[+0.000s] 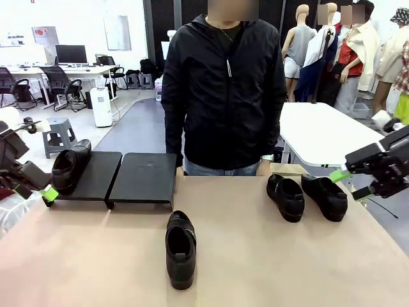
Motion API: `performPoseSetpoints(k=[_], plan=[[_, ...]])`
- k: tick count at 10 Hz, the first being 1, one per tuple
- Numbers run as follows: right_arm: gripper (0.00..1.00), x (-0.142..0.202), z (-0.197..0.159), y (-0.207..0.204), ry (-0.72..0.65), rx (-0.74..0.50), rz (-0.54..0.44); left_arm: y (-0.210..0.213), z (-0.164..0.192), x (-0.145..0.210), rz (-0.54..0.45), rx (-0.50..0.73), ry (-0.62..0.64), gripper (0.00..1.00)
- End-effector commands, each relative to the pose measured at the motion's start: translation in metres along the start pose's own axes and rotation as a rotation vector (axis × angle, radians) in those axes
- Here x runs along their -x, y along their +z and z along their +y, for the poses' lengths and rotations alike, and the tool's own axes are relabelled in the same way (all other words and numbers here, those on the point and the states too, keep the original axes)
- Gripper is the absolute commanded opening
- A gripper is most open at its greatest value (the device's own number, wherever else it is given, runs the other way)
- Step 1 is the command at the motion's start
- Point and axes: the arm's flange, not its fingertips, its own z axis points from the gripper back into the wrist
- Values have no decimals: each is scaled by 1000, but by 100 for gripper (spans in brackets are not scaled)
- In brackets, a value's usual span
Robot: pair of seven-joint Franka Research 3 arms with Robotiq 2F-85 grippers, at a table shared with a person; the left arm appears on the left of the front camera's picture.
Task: Organize the shoes by placing them on the stand.
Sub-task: Pick up one Shoe and place it in the middle of the table, then place the Shoe from the middle of the table onto the Shoes Stand.
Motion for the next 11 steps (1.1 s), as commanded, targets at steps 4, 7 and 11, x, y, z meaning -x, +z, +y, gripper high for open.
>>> performPoseSetpoints(k=[4, 7, 11], plan=[[100, 15, 4, 29, -4, -77, -16, -3, -1, 3, -6, -8, 6, 100], [100, 15, 4, 29, -4, -77, -16, -3, -1, 3, -6, -8, 6, 100], [100, 15, 4, 29, -4, -77, -16, -3, -1, 3, -6, -8, 6, 100]])
